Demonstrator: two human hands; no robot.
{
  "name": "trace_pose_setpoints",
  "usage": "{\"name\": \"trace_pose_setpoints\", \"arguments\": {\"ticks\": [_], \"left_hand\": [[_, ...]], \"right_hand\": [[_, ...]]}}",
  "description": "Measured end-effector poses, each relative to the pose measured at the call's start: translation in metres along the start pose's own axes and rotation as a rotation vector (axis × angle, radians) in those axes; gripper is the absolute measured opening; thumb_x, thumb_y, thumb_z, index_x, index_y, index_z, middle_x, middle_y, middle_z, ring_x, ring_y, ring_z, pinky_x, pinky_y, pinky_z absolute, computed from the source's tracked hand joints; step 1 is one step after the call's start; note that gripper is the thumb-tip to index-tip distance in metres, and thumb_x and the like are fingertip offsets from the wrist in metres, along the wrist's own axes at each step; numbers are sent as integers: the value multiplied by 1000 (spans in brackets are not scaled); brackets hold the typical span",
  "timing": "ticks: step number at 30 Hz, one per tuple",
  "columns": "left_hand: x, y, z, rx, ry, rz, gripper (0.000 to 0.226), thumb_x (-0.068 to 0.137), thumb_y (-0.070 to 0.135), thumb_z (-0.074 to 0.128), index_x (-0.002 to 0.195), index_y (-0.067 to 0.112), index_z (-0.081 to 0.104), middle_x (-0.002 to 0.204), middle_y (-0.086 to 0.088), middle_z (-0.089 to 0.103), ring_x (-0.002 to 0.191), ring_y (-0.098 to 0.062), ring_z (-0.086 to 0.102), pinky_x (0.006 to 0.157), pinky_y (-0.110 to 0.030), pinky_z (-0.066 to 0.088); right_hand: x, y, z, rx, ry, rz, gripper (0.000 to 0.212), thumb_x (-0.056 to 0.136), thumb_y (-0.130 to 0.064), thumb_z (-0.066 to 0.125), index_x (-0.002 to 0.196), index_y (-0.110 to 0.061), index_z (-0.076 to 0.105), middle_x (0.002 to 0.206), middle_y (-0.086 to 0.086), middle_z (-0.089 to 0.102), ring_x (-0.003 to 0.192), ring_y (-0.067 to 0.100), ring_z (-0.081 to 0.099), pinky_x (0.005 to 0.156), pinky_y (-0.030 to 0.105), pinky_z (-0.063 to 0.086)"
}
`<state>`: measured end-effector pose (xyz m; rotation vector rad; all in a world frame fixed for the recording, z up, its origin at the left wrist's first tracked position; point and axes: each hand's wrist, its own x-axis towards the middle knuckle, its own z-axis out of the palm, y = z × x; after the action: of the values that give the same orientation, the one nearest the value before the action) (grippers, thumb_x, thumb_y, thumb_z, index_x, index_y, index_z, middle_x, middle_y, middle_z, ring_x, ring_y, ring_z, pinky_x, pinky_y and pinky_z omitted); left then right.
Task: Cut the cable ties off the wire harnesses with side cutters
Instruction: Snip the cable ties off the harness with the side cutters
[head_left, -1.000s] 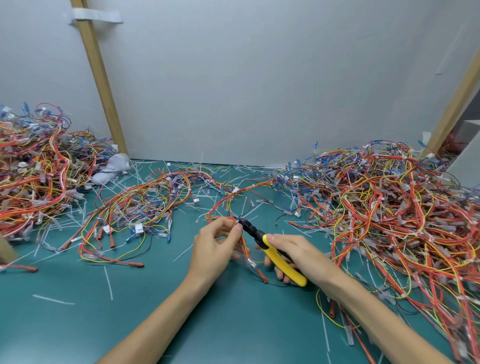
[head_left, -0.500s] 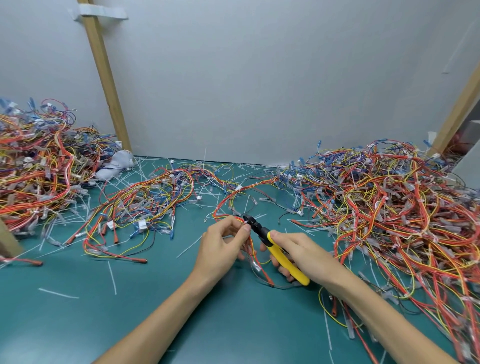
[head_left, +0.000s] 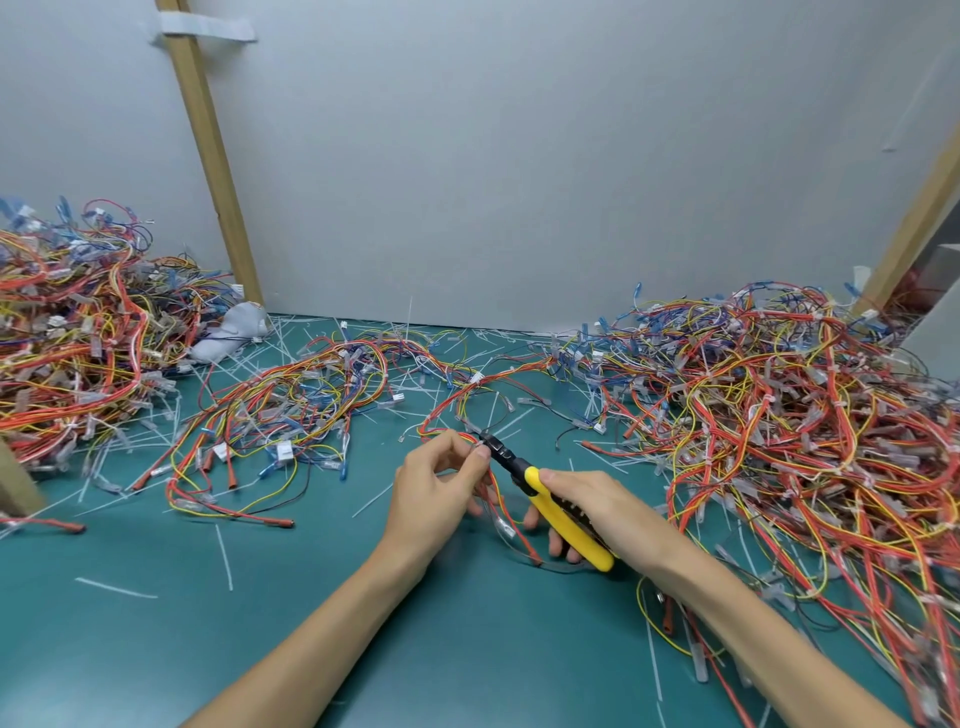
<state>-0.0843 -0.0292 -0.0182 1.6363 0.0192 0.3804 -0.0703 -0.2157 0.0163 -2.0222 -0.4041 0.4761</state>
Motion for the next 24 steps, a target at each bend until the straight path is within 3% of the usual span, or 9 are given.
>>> {"name": "trace_pose_setpoints", "arguments": {"ticks": [6, 11, 15, 18, 21, 24], "left_hand": [[-1, 2, -1, 14, -49, -11, 30, 94, 12, 62, 67, 10, 49, 63, -4, 64, 57, -25, 68, 47, -25, 45], [-2, 4, -1, 47, -40, -11, 31, 94, 12, 61, 66, 12, 49, 60, 0, 63, 56, -24, 68, 47, -25, 45], [-4, 5, -1, 55, -44, 7, 29, 95, 12, 60, 67, 10, 51, 60, 1, 64, 56, -22, 68, 47, -24, 45], [-4, 7, 2, 69, -60, 17, 25, 97, 16, 57, 74, 5, 56, 62, 0, 66, 57, -18, 67, 48, -22, 46], [-4, 9, 5, -46, -94, -68, 30, 101, 17, 48, 76, 8, 61, 67, -1, 69, 60, -17, 68, 49, -20, 46], [-3, 11, 2, -150, -124, -161, 29, 101, 19, 49, 78, 8, 63, 68, 0, 69, 63, -14, 68, 52, -19, 48]], "right_hand": [[-3, -3, -1, 51, -9, 49, 62, 84, -64, 43, 80, -8, 70, 61, -3, 62, 54, 16, 56, 51, 26, 48], [-4, -4, 4, -92, 64, -1, 51, 98, -52, 43, 65, -20, 63, 55, -7, 60, 49, 10, 54, 48, 24, 46], [-3, -2, 6, -215, 120, -89, 40, 98, -50, 41, 74, -26, 63, 63, -4, 60, 54, 7, 54, 48, 23, 45], [-3, 1, 8, -256, 150, -124, 34, 99, -50, 37, 83, -35, 64, 68, 1, 62, 59, 16, 58, 54, 30, 48], [-2, 2, 8, -243, 166, -129, 37, 98, -53, 36, 77, -32, 59, 66, 2, 64, 57, 25, 61, 47, 29, 46], [-2, 2, 8, -236, 170, -120, 37, 98, -53, 36, 72, -38, 59, 67, 4, 66, 50, 12, 59, 41, 20, 41]]}}
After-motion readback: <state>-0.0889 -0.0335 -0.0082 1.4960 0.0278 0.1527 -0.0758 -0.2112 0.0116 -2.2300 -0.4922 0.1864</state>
